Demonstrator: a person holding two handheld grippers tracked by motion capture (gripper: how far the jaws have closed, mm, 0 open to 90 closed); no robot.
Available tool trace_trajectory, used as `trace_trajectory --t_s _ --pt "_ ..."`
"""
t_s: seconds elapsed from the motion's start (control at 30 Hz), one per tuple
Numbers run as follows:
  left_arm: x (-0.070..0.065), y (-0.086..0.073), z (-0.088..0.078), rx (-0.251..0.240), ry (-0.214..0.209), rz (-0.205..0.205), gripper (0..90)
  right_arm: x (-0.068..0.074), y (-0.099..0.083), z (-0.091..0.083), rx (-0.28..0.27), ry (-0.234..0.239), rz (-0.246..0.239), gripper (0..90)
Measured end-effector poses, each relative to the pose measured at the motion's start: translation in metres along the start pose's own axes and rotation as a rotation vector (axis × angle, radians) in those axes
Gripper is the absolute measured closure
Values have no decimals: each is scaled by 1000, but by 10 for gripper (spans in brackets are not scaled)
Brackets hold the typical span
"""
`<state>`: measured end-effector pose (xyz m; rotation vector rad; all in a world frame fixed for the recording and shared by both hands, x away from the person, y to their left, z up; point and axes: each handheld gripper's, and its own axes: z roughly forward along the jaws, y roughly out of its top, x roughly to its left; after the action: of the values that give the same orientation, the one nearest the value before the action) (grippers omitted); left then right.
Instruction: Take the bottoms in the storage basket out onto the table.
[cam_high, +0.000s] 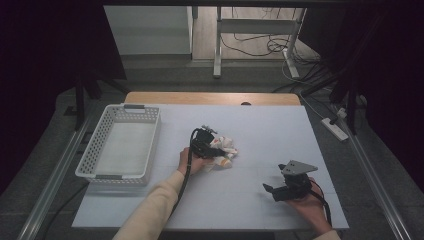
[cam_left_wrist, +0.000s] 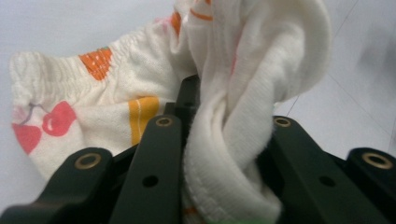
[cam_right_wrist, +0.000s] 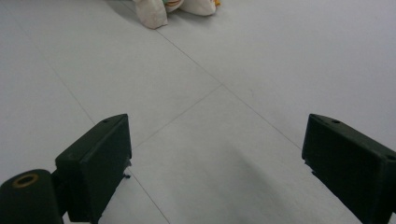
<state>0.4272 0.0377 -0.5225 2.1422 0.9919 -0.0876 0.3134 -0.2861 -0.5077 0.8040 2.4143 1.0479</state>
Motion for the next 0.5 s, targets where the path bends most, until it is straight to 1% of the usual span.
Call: trace_trajectory --t_s 0.1,0.27,0.37,0.43,0.47,0.5 --pt "0 0 0 0 -4 1 749 0 0 0 0 -1 -1 81" --pt "-1 -1 -1 -1 -15 7 694 0 0 0 0 -2 -1 81" --pt "-5 0 -1 -1 -12 38 623 0 0 0 2 -1 -2 81" --pt "-9 0 -3 -11 12 68 544 0 0 0 2 -2 -2 81" --pt "-11 0 -3 -17 28 89 485 0 0 0 2 -3 -1 81" --pt "-14 0 -4 -20 44 110 448 0 0 0 0 -4 1 82"
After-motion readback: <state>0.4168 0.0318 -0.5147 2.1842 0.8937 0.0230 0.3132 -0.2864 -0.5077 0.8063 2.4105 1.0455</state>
